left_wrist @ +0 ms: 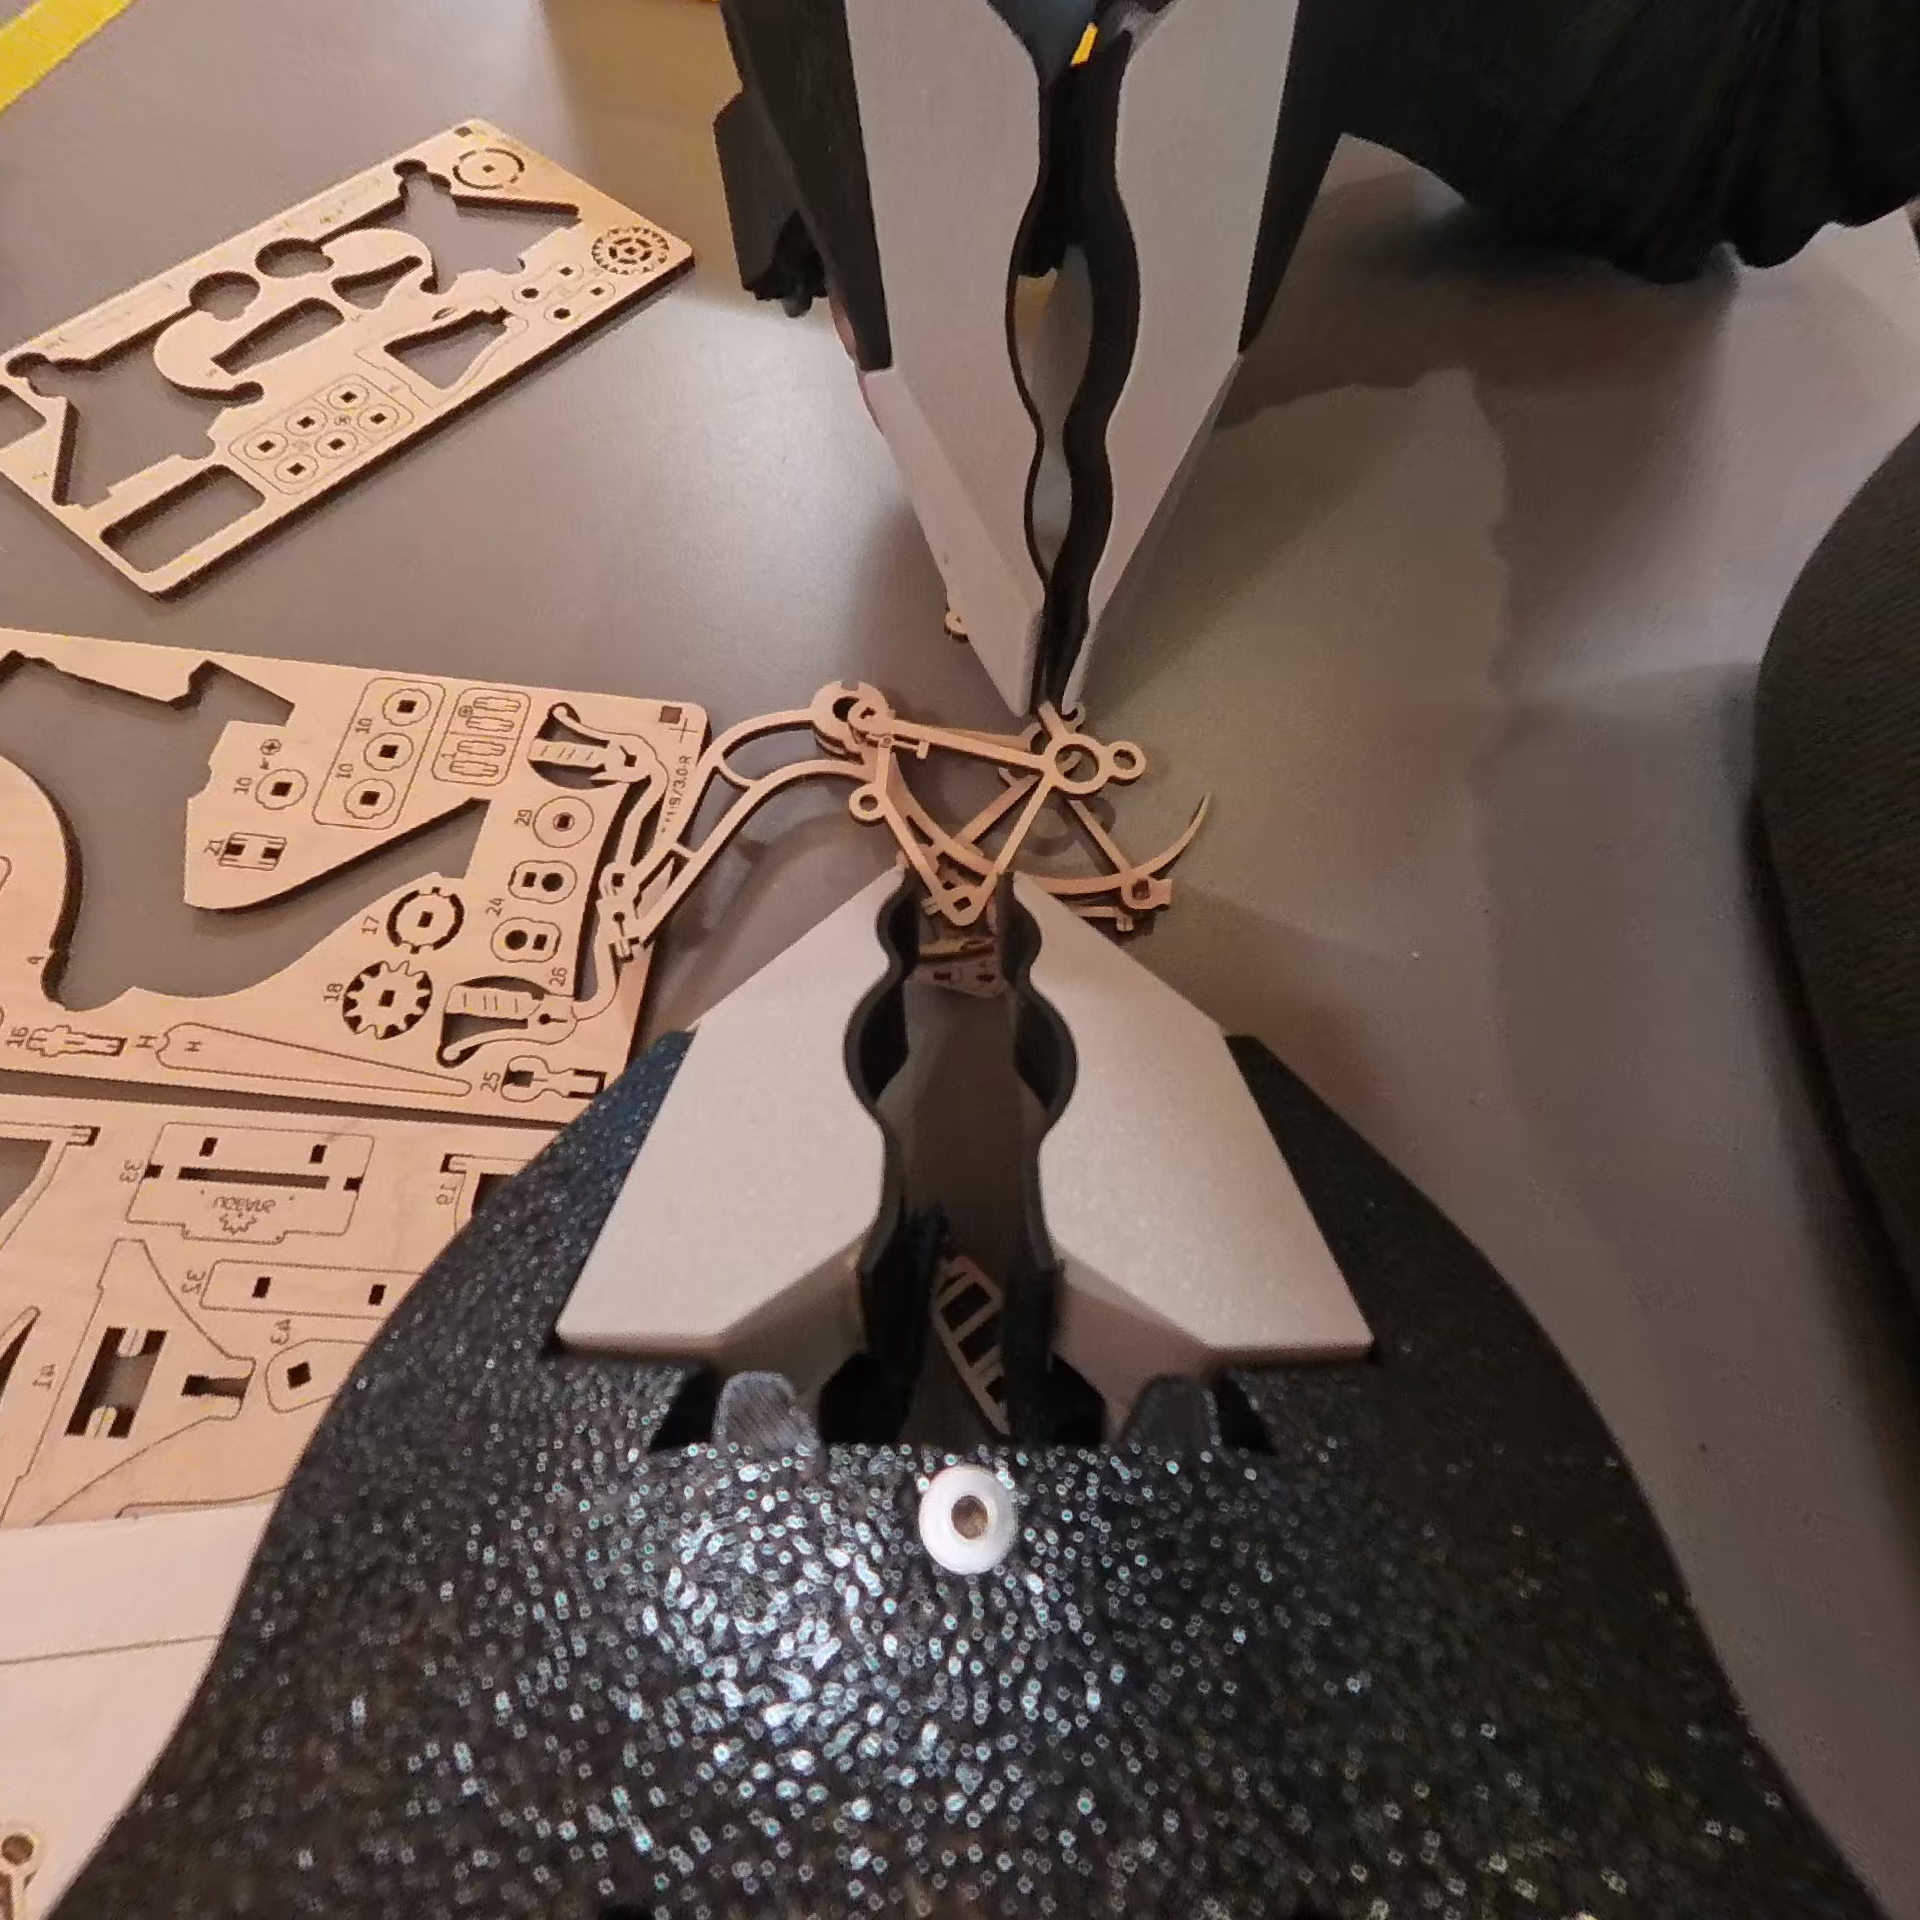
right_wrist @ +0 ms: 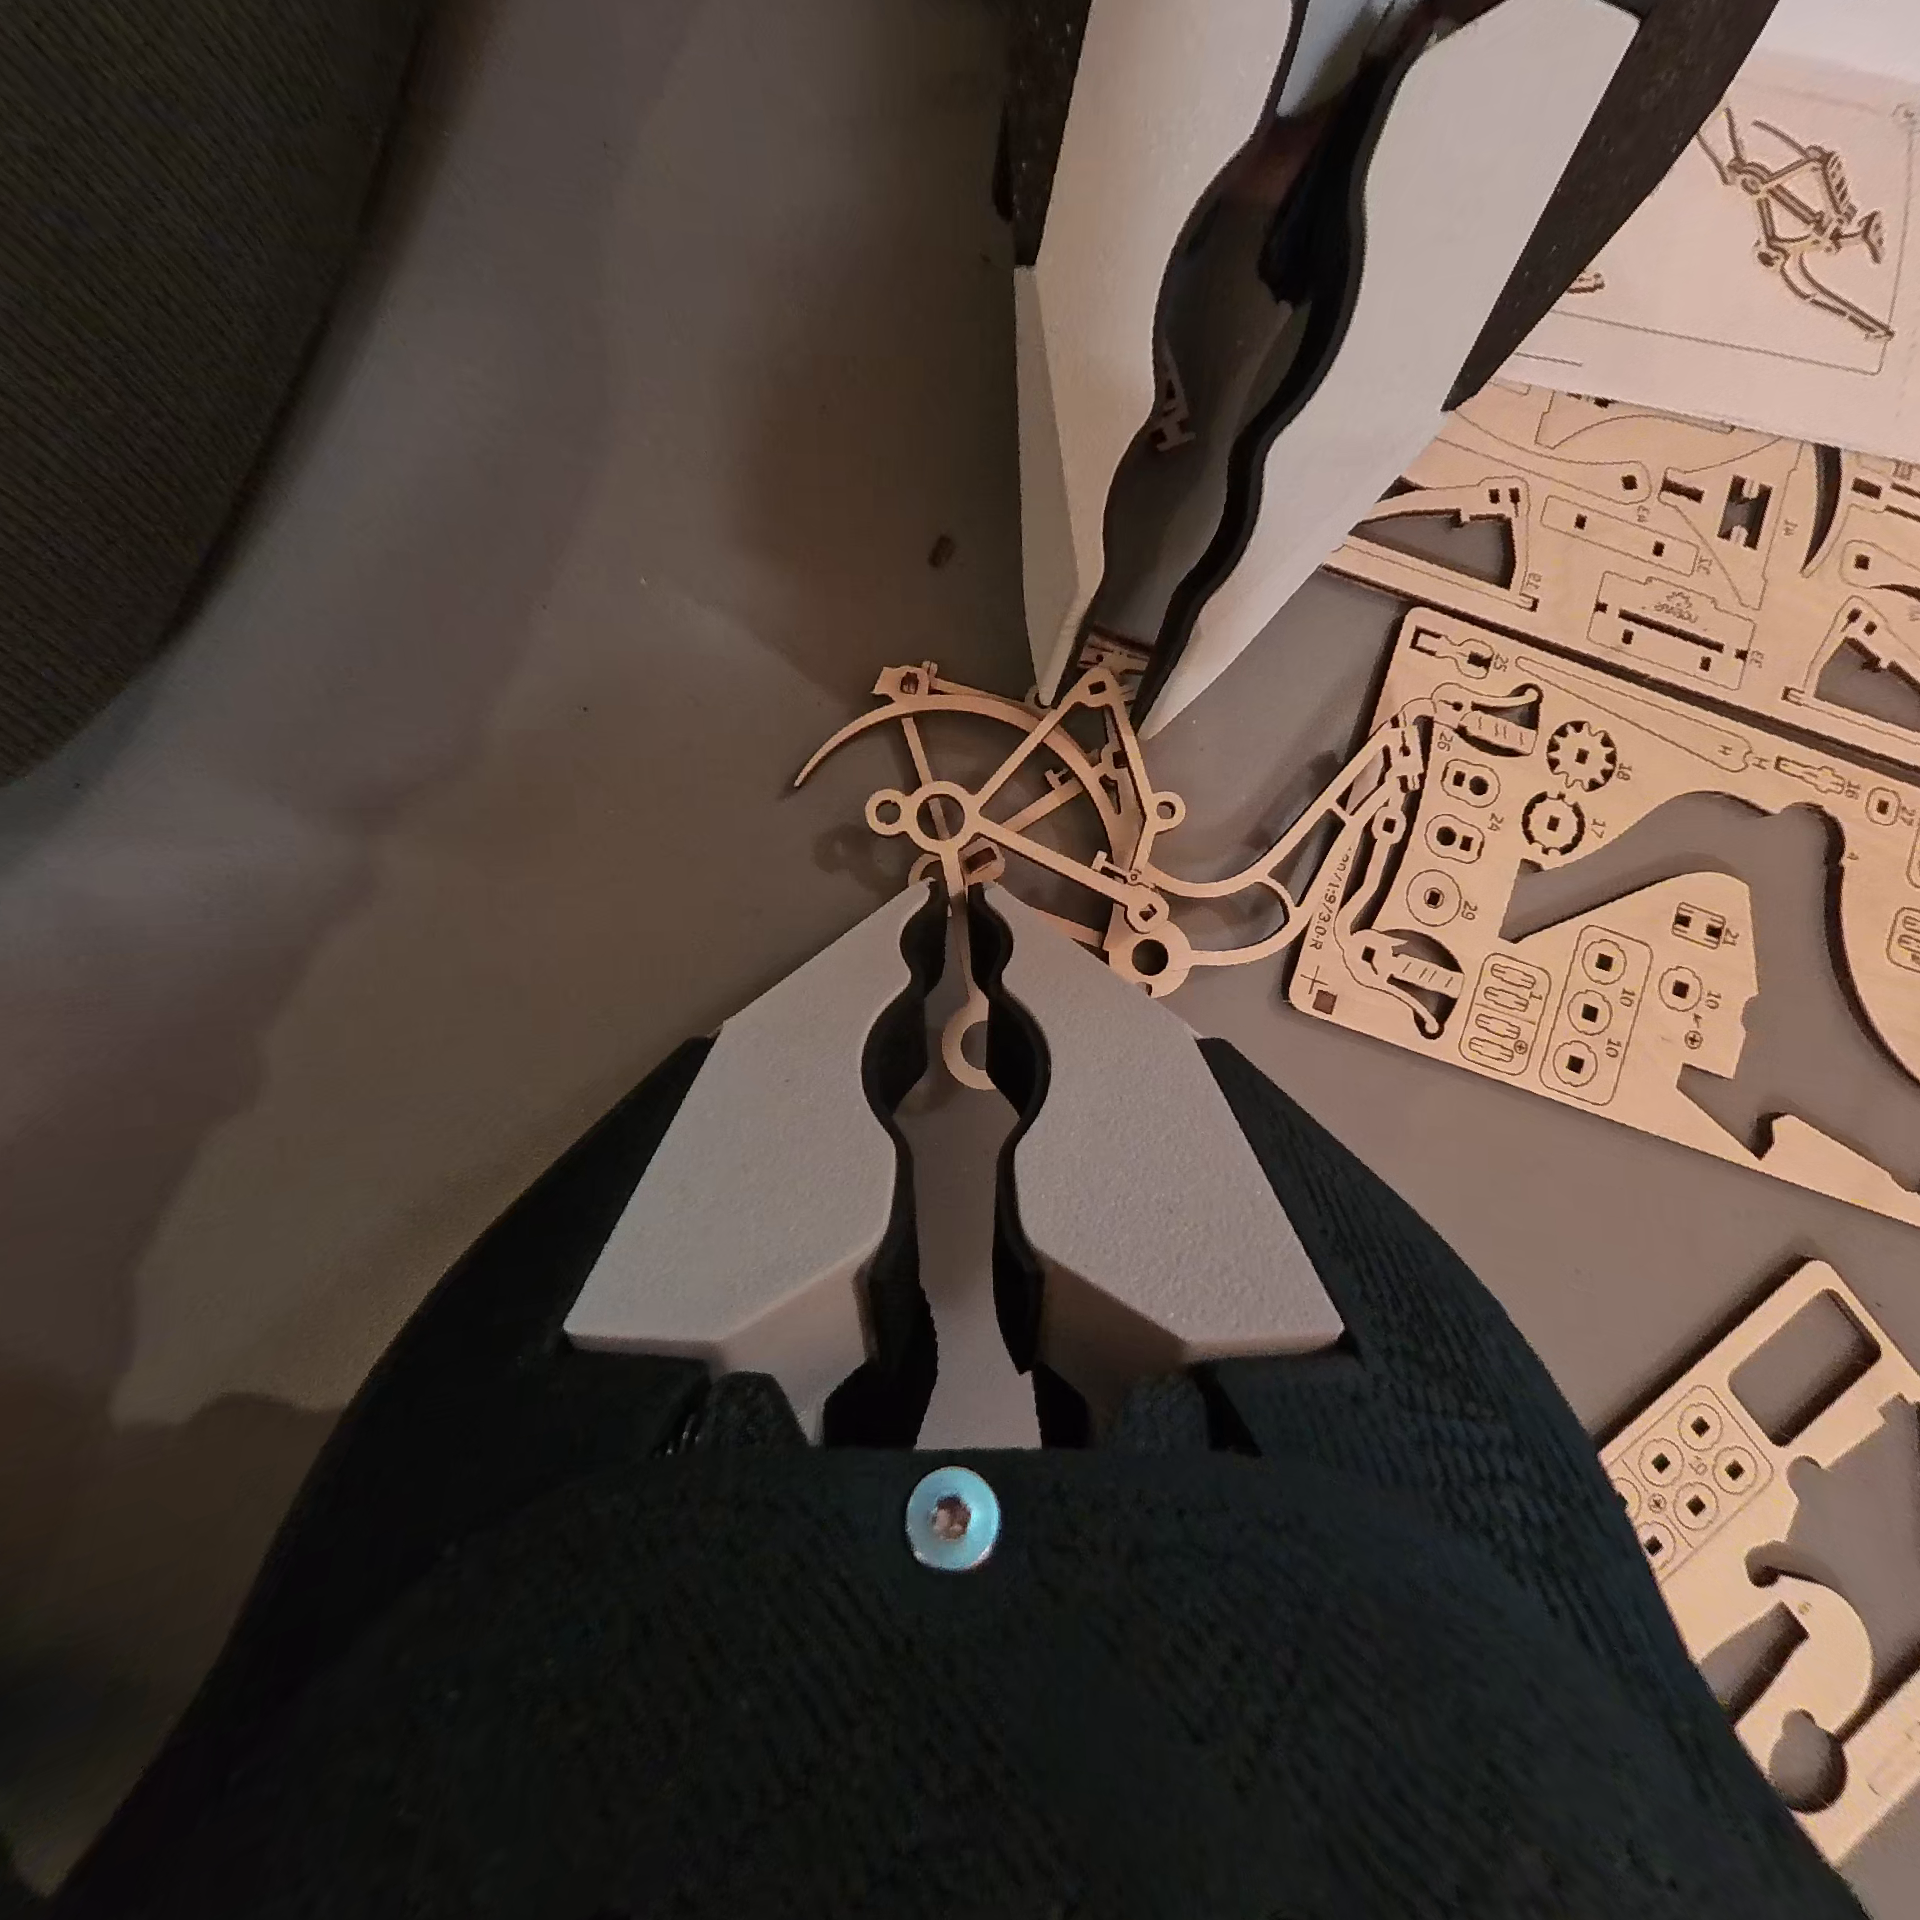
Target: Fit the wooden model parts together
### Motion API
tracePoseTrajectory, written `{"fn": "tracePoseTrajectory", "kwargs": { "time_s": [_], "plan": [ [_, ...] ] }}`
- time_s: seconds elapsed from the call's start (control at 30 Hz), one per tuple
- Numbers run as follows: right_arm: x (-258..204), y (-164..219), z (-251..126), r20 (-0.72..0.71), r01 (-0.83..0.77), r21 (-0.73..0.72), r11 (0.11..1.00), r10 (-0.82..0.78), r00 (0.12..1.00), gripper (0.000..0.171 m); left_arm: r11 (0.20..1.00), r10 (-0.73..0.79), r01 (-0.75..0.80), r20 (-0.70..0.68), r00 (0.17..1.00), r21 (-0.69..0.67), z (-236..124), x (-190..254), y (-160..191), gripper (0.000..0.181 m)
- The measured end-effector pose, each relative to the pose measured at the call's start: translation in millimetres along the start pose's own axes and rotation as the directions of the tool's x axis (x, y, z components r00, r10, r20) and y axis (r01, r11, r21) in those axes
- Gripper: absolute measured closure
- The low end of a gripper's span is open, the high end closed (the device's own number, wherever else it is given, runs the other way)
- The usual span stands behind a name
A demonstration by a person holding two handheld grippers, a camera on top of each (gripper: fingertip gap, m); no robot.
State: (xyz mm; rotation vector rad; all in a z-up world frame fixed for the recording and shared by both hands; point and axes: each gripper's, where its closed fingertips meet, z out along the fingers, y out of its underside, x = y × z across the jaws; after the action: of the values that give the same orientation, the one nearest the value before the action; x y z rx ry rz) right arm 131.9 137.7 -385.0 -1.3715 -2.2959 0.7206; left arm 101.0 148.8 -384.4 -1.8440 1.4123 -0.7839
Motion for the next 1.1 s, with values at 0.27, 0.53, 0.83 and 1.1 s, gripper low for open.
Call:
{"fn": "tracePoseTrajectory", "kwargs": {
  "time_s": [0.27, 0.53, 0.83, 1.1],
  "plan": [
    [-0.1, -0.5, -0.5, -0.001, -0.002, -0.001, 1.000, 0.002, 1.000, 0.169, 1.000, 0.000, 0.000, 0.001, 1.000, 0.008, -0.9, 0.7, -0.9, 0.170],
    [0.8, 0.6, -2.2, -0.004, -0.011, -0.002, 1.000, 0.011, 1.000, 0.169, 1.000, 0.000, 0.000, 0.002, 1.000, 0.016, -1.6, 1.5, -2.7, 0.170],
    [0.2, 1.1, -1.5, -0.001, -0.013, -0.006, 1.000, 0.013, 1.000, 0.169, 1.000, -0.001, 0.001, 0.001, 1.000, 0.019, -1.3, 1.6, -2.5, 0.170],
    [-2.0, 0.5, -0.9, 0.006, -0.008, -0.011, 1.000, 0.008, 1.000, 0.169, 1.000, 0.006, -0.006, 0.001, 1.000, 0.022, -1.0, 2.2, -2.5, 0.170]
  ]
}}
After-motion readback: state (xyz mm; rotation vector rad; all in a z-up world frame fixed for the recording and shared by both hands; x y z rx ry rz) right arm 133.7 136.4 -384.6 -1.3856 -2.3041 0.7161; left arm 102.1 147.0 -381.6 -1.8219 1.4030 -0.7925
